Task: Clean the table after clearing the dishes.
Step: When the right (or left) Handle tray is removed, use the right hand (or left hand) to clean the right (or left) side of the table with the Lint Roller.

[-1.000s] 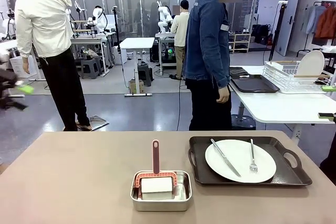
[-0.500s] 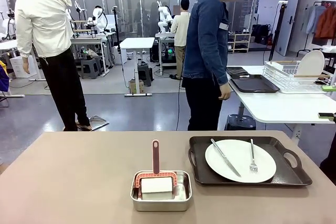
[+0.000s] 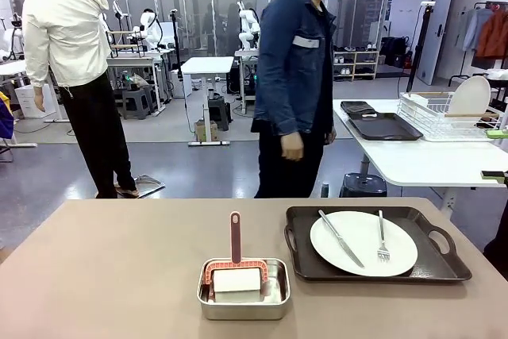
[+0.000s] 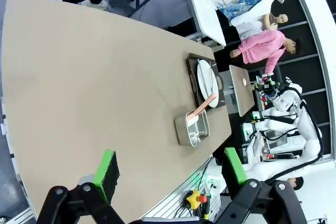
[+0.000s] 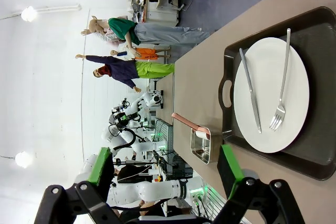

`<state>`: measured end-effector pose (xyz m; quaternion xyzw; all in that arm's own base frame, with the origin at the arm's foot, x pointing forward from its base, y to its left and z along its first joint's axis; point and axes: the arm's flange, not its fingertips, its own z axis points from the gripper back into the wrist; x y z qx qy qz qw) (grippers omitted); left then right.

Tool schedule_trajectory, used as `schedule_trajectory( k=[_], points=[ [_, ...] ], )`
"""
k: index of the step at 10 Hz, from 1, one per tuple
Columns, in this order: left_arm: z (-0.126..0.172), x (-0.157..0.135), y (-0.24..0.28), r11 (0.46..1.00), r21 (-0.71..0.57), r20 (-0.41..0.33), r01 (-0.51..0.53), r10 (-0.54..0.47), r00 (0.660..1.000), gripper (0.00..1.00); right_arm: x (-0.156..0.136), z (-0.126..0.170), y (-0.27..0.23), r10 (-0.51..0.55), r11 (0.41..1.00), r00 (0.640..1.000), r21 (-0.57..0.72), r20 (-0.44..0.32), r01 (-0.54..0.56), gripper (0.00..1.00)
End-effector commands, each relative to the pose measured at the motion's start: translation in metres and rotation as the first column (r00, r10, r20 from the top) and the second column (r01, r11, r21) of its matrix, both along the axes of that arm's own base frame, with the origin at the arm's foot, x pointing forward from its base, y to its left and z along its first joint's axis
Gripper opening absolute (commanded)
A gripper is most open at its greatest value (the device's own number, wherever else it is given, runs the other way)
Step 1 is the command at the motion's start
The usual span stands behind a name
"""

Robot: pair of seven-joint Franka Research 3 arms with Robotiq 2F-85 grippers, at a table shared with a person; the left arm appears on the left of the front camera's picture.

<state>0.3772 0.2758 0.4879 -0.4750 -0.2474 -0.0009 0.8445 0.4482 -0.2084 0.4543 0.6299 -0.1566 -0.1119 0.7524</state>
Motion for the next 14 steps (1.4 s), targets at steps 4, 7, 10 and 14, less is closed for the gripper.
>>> schedule_trajectory(
  k=[4,7,10,14],
  points=[
    [0.0057,-0.0059,0.0006,1.0,0.0,-0.016,-0.002,0.002,1.0,1.0,-0.0024,0.0026,0.0031,0.002,1.0,1.0,0.005,0.001,-0.002,1.0],
    [0.0057,-0.0059,0.0006,1.0,0.0,-0.016,-0.002,0.002,1.0,1.0,-0.0024,0.0026,0.0031,0.002,1.0,1.0,0.005,0.001,-0.002,1.0],
    [0.0057,-0.0059,0.0006,1.0,0.0,-0.016,-0.002,0.002,1.0,1.0,-0.0024,0.0026,0.0031,0.002,1.0,1.0,0.005,0.001,-0.002,1.0],
    [0.0057,-0.0059,0.0006,1.0,0.0,-0.016,-0.002,0.002,1.0,1.0,-0.0024,0.0026,0.0031,0.002,1.0,1.0,0.005,0.001,-0.002,1.0]
  ],
)
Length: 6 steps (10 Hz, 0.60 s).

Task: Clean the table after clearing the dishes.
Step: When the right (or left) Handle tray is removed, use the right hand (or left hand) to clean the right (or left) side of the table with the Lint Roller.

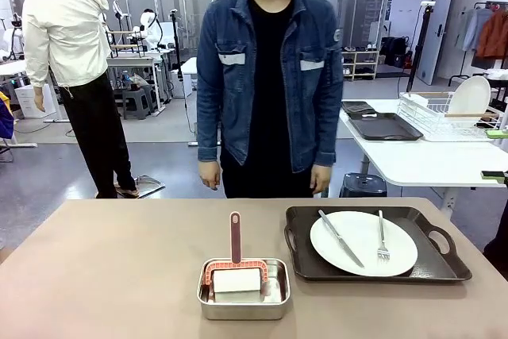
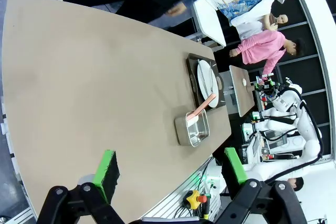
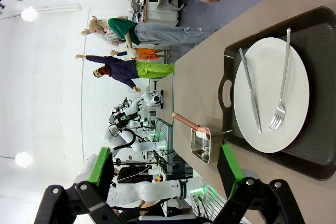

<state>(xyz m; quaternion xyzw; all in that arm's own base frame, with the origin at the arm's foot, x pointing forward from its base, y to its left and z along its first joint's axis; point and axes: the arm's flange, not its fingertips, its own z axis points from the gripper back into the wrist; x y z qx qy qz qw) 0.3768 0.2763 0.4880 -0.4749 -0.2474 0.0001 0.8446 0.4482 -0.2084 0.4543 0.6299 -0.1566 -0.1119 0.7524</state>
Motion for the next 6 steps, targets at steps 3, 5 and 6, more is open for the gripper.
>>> schedule_trajectory(
  k=[3,5,6],
  points=[
    [0.0056,-0.0055,0.0001,1.0,0.0,-0.015,0.0,0.0,1.0,1.0,-0.0024,0.0026,0.0031,0.002,1.0,1.0,0.005,0.001,-0.002,1.0],
    [0.0056,-0.0055,0.0001,1.0,0.0,-0.015,0.0,0.0,1.0,1.0,-0.0024,0.0026,0.0031,0.002,1.0,1.0,0.005,0.001,-0.002,1.0],
    [0.0056,-0.0055,0.0001,1.0,0.0,-0.015,0.0,0.0,1.0,1.0,-0.0024,0.0026,0.0031,0.002,1.0,1.0,0.005,0.001,-0.002,1.0]
  ],
)
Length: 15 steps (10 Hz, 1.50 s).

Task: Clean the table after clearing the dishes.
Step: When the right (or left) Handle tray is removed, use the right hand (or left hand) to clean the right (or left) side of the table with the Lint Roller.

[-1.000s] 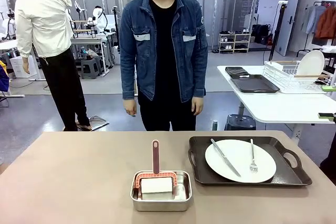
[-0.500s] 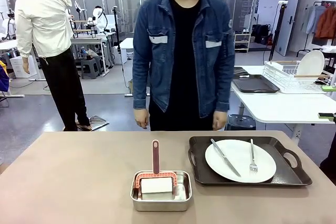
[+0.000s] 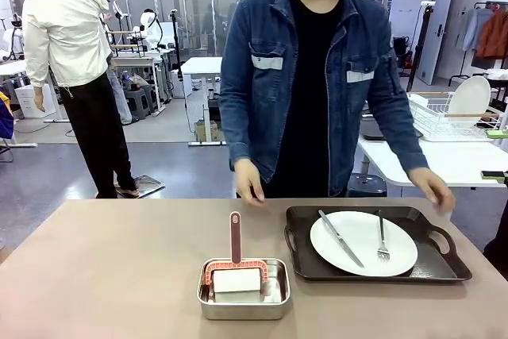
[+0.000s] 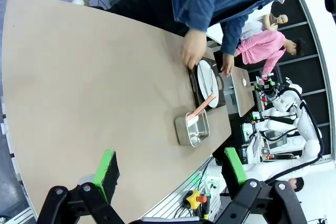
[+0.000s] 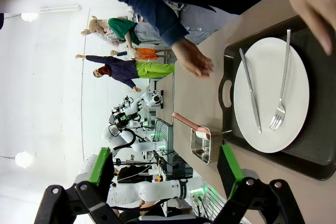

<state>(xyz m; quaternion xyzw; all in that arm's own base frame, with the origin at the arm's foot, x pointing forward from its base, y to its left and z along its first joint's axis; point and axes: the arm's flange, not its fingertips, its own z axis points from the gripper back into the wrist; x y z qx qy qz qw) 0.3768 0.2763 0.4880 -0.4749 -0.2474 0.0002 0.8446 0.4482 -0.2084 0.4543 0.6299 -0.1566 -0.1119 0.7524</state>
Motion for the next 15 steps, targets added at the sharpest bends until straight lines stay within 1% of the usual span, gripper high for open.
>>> schedule_trajectory(
  k=[1,8,9,10,11,12,13,14,15],
  points=[
    [0.006,-0.005,0.0,1.0,0.0,-0.015,0.0,0.0,1.0,1.0,-0.002,0.003,0.003,0.002,1.0,1.0,0.005,0.001,-0.002,1.0],
    [0.006,-0.005,0.0,1.0,0.0,-0.015,0.0,0.0,1.0,1.0,0.0,0.0,0.0,0.0,1.0,1.0,0.0,0.0,0.0,1.0],
    [0.006,-0.005,0.0,1.0,0.0,-0.015,0.0,0.0,1.0,1.0,0.01,0.013,0.027,0.044,0.998,0.999,-0.047,0.004,-0.044,1.0],
    [0.006,-0.005,0.0,1.0,0.0,-0.015,0.0,0.0,1.0,1.0,0.02,0.025,0.06,0.075,0.99,0.997,-0.125,0.023,-0.072,1.0],
    [0.006,-0.005,0.0,1.0,0.0,-0.015,0.0,0.0,1.0,1.0,0.029,0.036,0.088,0.088,0.98,0.995,-0.181,0.048,-0.078,1.0],
    [0.006,-0.005,0.0,1.0,0.0,-0.015,0.0,0.0,1.0,1.0,0.036,0.049,0.116,0.095,0.972,0.992,-0.222,0.089,-0.073,1.0],
    [0.006,-0.005,0.0,1.0,0.0,-0.015,0.0,0.0,1.0,1.0,0.042,0.06,0.153,0.122,0.943,0.985,-0.324,0.118,-0.078,1.0],
    [0.006,-0.005,0.0,1.0,0.0,-0.015,0.0,0.0,1.0,1.0,0.045,0.072,0.2,0.19,0.903,0.967,-0.415,0.168,-0.106,1.0],
    [0.006,-0.005,0.0,1.0,0.0,-0.015,0.0,0.0,1.0,1.0,0.046,0.08,0.242,0.255,0.891,0.947,-0.429,0.193,-0.152,1.0]
  ],
)
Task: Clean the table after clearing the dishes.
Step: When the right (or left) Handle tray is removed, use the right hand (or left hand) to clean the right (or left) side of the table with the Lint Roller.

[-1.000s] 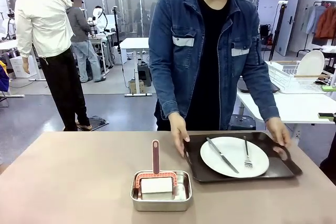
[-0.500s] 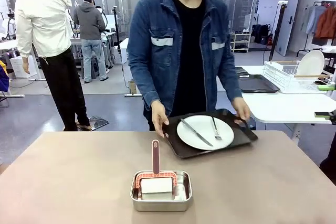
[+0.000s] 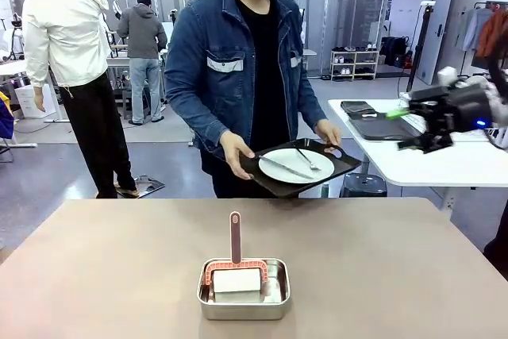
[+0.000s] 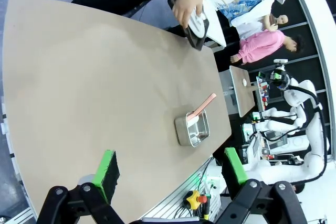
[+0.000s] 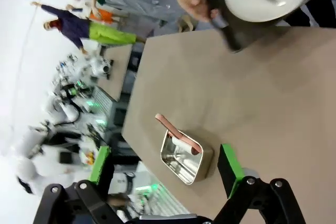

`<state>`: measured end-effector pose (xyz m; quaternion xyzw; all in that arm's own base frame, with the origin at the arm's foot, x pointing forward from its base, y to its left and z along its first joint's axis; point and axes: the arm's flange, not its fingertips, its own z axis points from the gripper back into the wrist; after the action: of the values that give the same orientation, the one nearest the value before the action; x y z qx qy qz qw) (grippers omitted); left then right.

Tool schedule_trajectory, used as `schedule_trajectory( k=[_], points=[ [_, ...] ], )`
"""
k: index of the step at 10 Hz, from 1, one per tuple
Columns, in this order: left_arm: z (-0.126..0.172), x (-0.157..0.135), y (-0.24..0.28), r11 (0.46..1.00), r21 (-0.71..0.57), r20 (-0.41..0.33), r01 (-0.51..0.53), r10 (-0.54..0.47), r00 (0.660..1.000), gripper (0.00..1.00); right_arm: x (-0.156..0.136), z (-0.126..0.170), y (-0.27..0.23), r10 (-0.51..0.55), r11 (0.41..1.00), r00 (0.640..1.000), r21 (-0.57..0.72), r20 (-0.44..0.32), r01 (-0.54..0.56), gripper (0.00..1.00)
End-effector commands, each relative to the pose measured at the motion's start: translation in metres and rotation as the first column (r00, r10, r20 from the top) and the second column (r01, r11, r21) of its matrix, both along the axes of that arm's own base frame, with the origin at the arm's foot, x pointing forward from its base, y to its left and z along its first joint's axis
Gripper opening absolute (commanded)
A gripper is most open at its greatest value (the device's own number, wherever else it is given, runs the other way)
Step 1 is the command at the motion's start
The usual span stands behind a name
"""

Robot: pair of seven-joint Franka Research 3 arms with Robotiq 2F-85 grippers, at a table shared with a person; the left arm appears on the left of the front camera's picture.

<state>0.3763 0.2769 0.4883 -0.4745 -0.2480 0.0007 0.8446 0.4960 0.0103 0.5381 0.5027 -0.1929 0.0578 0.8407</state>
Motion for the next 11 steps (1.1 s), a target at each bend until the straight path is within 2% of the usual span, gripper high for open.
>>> schedule_trajectory(
  k=[1,2,3,5,8,11],
  points=[
    [0.005,-0.005,-0.001,1.0,0.0,-0.015,0.002,-0.002,1.0,1.0,-0.005,0.004,0.065,0.091,0.993,0.993,-0.081,0.081,-0.084,1.0],
    [0.005,-0.005,-0.001,1.0,0.0,-0.015,0.002,-0.002,1.0,1.0,-0.011,0.012,0.105,0.194,0.977,0.972,-0.117,0.132,-0.179,1.0],
    [0.005,-0.005,-0.001,1.0,0.0,-0.015,0.002,-0.002,1.0,1.0,-0.018,0.017,0.145,0.321,0.936,0.937,-0.197,0.14,-0.291,1.0],
    [0.005,-0.005,-0.001,1.0,0.0,-0.015,0.002,-0.002,1.0,1.0,-0.028,0.02,0.215,0.529,0.804,0.839,-0.389,0.125,-0.449,1.0],
    [0.005,-0.005,-0.001,1.0,0.0,-0.015,0.002,-0.002,1.0,1.0,-0.037,0.015,0.289,0.741,0.557,0.668,-0.619,0.068,-0.554,1.0],
    [0.005,-0.005,-0.001,1.0,0.0,-0.015,0.002,-0.002,1.0,1.0,-0.048,0.003,0.342,0.877,0.306,0.479,-0.718,-0.043,-0.625,1.0]
  ],
)
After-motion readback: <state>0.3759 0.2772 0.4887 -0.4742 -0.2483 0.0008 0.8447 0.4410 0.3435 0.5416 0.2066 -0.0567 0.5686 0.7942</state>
